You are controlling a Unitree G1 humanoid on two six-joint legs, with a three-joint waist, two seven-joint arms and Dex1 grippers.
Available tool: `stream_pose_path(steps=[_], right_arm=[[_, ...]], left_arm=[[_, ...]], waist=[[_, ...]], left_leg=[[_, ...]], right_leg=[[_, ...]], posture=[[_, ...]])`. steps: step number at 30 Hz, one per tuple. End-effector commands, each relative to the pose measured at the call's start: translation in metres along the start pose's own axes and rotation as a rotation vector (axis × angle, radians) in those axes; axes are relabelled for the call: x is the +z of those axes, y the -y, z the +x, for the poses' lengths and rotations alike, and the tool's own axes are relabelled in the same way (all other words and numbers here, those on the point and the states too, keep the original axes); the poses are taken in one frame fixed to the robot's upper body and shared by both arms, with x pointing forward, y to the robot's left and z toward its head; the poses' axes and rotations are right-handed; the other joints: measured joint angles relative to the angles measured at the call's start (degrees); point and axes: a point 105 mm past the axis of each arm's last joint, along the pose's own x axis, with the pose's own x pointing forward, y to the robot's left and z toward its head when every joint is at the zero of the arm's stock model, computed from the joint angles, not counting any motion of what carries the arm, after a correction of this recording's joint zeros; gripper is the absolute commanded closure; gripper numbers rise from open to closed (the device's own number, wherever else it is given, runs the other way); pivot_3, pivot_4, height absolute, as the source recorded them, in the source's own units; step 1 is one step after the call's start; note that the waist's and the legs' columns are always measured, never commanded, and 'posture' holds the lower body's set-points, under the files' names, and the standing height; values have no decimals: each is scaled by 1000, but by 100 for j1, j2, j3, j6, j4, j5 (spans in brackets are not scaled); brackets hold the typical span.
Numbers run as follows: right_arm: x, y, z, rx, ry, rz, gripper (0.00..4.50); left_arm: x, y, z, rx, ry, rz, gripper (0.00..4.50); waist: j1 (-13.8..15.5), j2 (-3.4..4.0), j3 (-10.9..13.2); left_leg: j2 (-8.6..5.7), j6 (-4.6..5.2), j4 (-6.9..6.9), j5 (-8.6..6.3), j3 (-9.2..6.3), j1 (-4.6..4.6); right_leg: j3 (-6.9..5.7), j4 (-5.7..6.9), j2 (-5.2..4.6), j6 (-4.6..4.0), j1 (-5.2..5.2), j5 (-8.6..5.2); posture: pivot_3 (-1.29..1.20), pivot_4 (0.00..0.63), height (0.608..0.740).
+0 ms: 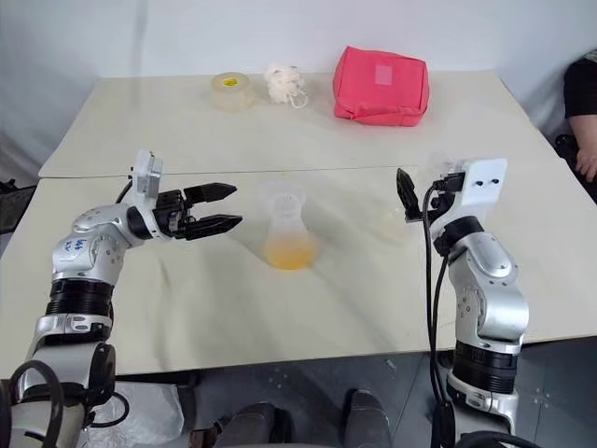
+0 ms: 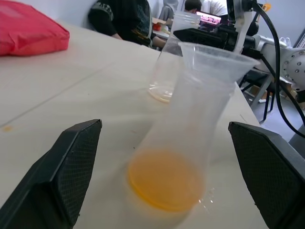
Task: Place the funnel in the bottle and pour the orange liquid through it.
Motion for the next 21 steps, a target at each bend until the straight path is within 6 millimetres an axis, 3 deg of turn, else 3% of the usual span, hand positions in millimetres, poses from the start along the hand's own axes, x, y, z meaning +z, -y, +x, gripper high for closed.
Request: stream_pose_path(steps=[1,10,16,21], right_arm=[[28,0,-1,18,101,-25,10],[34,11,0,3,133,-28,10],[74,19,5,63,249,-44,10],[103,-4,-7,352,269,-75,10]], left_arm=[[14,7,-1,-33,19,52,0],[9,12,-6,-58,-22,51,0],[12,11,-8,-61,-13,73,0],[7,14,-12,-85,-41,67,0]], waist=[[8,0,0],[-1,0,0],[7,3,2],[10,3,2]], left_leg=[[1,0,1,0,-1,0],[0,0,0,0,2,0],[3,0,2,0,5,0],[2,0,-2,0,3,0]], right_leg=[[0,0,0,0,0,0],[1,0,0,0,0,0],[6,-4,-3,0,0,0],[0,-5,-1,0,0,0]], posture=[[0,150,740],[0,150,740],[0,150,740],[0,150,740]])
